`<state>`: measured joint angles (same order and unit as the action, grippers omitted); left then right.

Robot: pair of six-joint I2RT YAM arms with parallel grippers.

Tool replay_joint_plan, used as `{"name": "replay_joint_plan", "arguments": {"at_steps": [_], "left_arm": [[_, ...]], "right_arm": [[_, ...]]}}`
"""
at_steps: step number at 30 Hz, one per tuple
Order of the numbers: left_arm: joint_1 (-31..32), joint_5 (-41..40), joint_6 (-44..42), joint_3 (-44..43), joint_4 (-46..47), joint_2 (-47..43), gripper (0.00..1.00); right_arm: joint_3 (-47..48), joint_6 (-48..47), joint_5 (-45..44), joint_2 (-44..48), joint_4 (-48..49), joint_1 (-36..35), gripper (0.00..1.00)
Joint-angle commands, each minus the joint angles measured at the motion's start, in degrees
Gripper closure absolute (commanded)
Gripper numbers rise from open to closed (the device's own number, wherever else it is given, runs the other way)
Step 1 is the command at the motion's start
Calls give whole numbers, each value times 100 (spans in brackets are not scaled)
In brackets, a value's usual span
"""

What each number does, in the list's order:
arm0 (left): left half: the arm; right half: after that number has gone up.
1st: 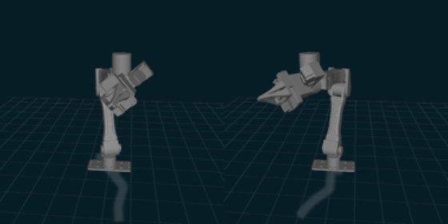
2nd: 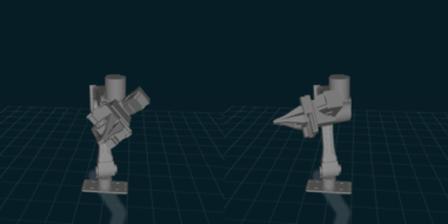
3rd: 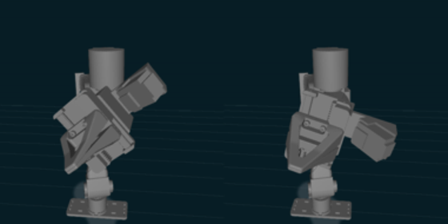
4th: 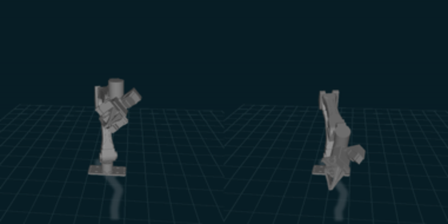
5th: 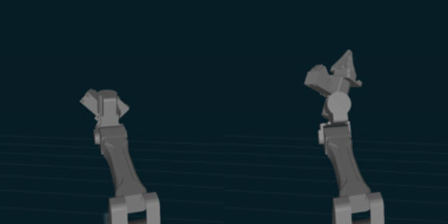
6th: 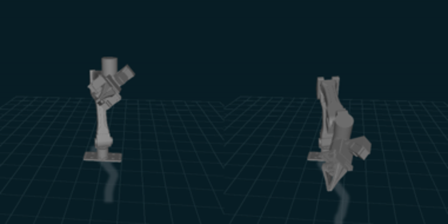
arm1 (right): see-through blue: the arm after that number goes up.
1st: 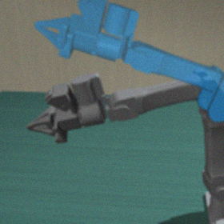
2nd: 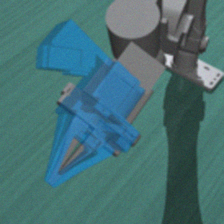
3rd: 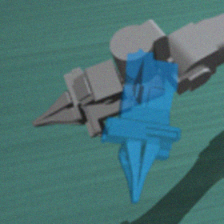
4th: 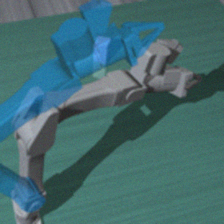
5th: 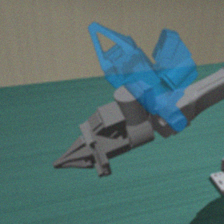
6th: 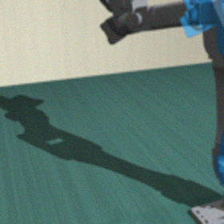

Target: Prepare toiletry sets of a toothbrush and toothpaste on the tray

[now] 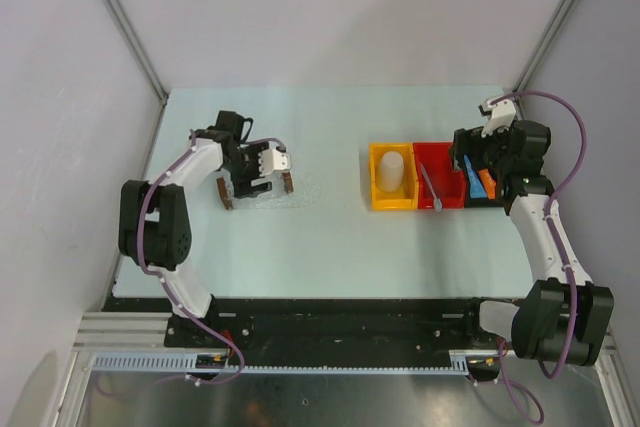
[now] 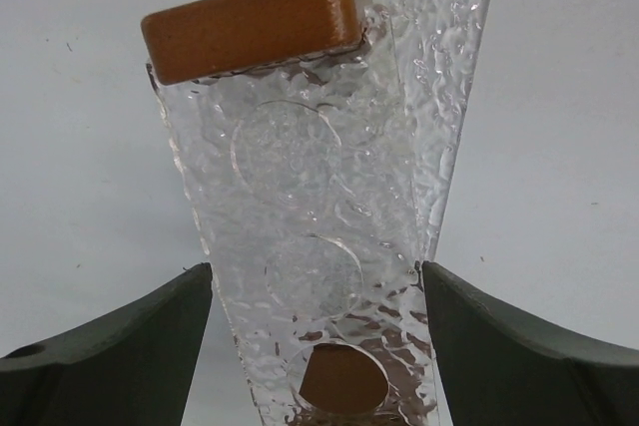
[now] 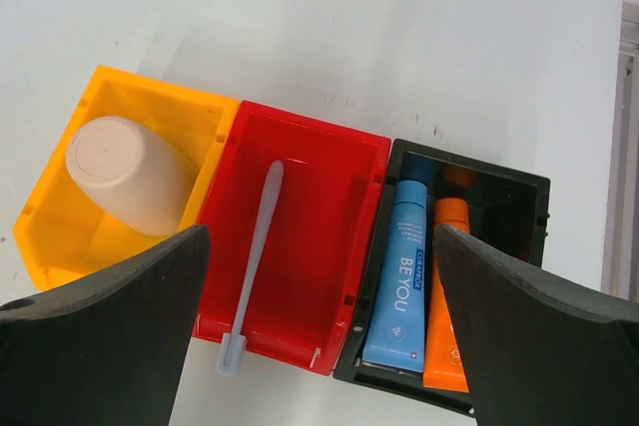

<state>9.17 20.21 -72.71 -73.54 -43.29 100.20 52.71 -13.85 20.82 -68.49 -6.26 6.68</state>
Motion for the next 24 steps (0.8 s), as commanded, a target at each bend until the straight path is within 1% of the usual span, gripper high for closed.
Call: {"name": "replay_joint_plan", "arguments": {"at_steps": [1,5,11,24], "left_arm": [[-56,405,-604,-258,-303,78,11],[-56,317,-771,-188,-321,87,11],[-91,308,-1333,-73,-338,17,13],[-108,115,-2186,59,-400,-36,14]], "right_arm": [[11,-74,28,-42,29,44,0],[3,-83,19,-86,29,44,0],[3,-92,10,-103,29,35,0],[11,-92,-16,-103,37,62,0]]}}
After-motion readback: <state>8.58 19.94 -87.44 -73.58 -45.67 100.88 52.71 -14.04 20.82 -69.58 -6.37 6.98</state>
